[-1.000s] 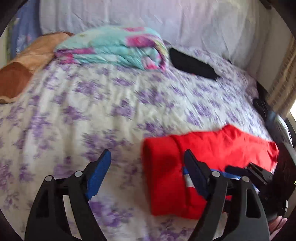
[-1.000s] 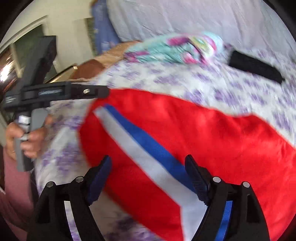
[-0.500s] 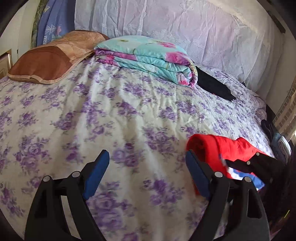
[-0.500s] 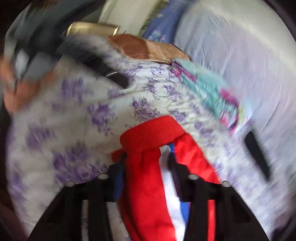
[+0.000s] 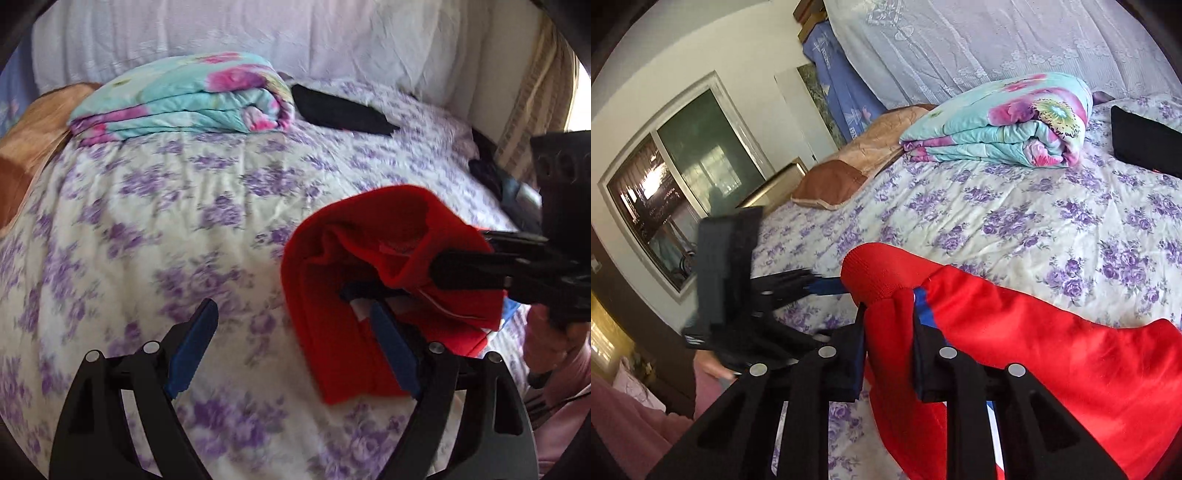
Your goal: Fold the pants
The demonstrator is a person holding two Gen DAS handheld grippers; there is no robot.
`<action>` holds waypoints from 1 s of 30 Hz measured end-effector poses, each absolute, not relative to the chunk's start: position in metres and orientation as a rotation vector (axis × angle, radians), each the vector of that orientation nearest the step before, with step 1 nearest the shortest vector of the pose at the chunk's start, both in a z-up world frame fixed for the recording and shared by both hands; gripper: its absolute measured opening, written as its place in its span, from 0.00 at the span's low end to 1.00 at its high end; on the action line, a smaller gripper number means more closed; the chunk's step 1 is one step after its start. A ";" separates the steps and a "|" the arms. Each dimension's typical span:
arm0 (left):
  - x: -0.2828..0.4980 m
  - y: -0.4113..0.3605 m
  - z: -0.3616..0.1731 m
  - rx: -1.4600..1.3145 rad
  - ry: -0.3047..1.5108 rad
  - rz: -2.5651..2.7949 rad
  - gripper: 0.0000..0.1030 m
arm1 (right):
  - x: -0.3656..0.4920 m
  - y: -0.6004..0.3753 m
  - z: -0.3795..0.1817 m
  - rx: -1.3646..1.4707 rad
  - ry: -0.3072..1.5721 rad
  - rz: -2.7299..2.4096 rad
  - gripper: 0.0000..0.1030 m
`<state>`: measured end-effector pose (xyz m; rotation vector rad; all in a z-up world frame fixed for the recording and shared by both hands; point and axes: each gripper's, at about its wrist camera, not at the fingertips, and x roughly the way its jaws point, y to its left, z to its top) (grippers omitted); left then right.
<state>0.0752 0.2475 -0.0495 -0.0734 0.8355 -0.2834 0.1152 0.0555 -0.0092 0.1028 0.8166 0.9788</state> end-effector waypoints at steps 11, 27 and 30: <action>0.108 0.296 -0.076 -0.239 0.973 -0.133 0.81 | 0.090 0.075 -0.029 -0.107 0.817 1.022 0.16; 0.058 0.219 0.006 -0.166 0.729 -0.334 0.90 | 0.055 0.011 -0.014 -0.079 0.699 0.819 0.65; 0.073 0.165 -0.009 -0.135 0.778 -0.476 0.90 | 0.070 -0.044 -0.016 0.060 0.688 0.633 0.69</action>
